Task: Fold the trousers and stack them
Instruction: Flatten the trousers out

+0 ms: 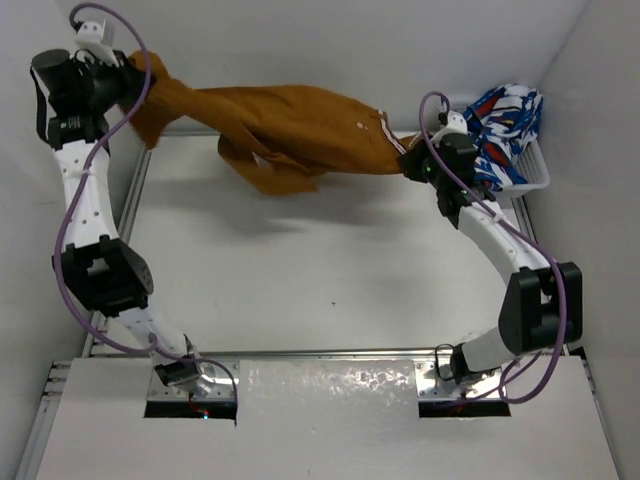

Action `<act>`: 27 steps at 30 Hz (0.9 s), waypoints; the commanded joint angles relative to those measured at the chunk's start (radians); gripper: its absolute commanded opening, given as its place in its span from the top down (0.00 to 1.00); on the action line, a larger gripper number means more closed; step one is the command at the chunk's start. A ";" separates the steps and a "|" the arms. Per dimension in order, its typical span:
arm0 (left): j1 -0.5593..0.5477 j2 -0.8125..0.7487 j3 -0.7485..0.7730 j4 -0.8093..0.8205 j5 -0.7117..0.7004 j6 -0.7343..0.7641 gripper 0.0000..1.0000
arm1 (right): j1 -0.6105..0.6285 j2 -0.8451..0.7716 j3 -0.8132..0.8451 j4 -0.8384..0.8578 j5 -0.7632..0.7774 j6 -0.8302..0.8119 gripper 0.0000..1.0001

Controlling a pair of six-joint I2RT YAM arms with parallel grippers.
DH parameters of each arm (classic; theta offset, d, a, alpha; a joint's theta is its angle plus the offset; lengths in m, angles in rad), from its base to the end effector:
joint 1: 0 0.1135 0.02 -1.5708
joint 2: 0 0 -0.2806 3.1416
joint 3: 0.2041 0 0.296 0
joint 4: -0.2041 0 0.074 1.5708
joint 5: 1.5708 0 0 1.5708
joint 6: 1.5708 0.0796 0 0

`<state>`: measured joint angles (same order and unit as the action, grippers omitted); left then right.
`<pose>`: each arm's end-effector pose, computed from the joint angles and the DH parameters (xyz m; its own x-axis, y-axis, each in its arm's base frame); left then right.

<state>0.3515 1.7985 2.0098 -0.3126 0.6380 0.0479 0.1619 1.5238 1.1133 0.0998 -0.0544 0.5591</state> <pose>0.4777 0.1247 0.4924 -0.0814 0.0111 -0.9966 0.2840 0.9588 -0.0125 0.4362 0.0756 0.2862 -0.3683 0.4765 -0.7983 -0.0197 0.8545 0.5191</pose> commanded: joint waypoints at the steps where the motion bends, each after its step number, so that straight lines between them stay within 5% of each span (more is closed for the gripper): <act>1: 0.067 -0.056 -0.190 -0.021 0.144 0.082 0.94 | -0.039 -0.047 -0.113 0.028 0.064 -0.064 1.00; 6: 0.067 -0.178 -0.573 -0.302 0.120 0.556 0.67 | -0.039 -0.111 -0.262 0.003 0.083 -0.057 1.00; 7: 0.069 -0.188 -0.615 -0.303 0.077 0.564 0.65 | -0.039 -0.131 -0.285 -0.005 0.097 -0.051 0.83; 9: 0.072 -0.194 -0.673 -0.312 0.017 0.560 0.74 | -0.039 -0.142 -0.332 -0.032 0.110 -0.059 0.66; 11: 0.072 -0.182 -0.665 -0.408 0.041 0.570 0.75 | -0.039 -0.146 -0.326 -0.095 0.135 -0.073 0.47; 12: 0.070 -0.176 -0.622 -0.481 0.114 0.671 0.75 | -0.041 -0.151 -0.301 -0.130 0.166 -0.082 0.29; 16: 0.070 -0.131 -0.505 -0.966 0.183 1.096 0.64 | -0.039 -0.186 -0.221 -0.219 0.301 -0.131 0.24; 19: 0.073 -0.145 -0.474 -1.008 0.089 1.050 0.59 | -0.015 -0.205 -0.152 -0.177 0.295 -0.198 0.40; 20: 0.075 -0.151 -0.447 -0.991 0.097 1.061 0.58 | -0.001 -0.176 -0.126 -0.172 0.291 -0.233 0.62; 21: 0.092 -0.149 -0.438 -0.934 0.100 0.955 0.58 | 0.025 -0.148 -0.094 -0.173 0.265 -0.248 0.68; 23: 0.106 -0.134 -0.457 -0.692 0.033 0.656 0.56 | 0.039 -0.064 0.023 -0.227 0.204 -0.249 0.67; 24: 0.109 -0.114 -0.463 -0.539 -0.077 0.507 0.55 | 0.045 0.043 0.072 -0.260 0.165 -0.222 0.50; 27: 0.106 -0.038 -0.479 -0.369 -0.229 0.378 0.44 | 0.094 0.217 0.232 -0.402 0.131 -0.209 0.42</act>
<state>0.4412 1.6993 1.5311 -0.9508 0.5896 0.6762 0.2138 1.5887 1.2785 -0.1520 0.1329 0.3599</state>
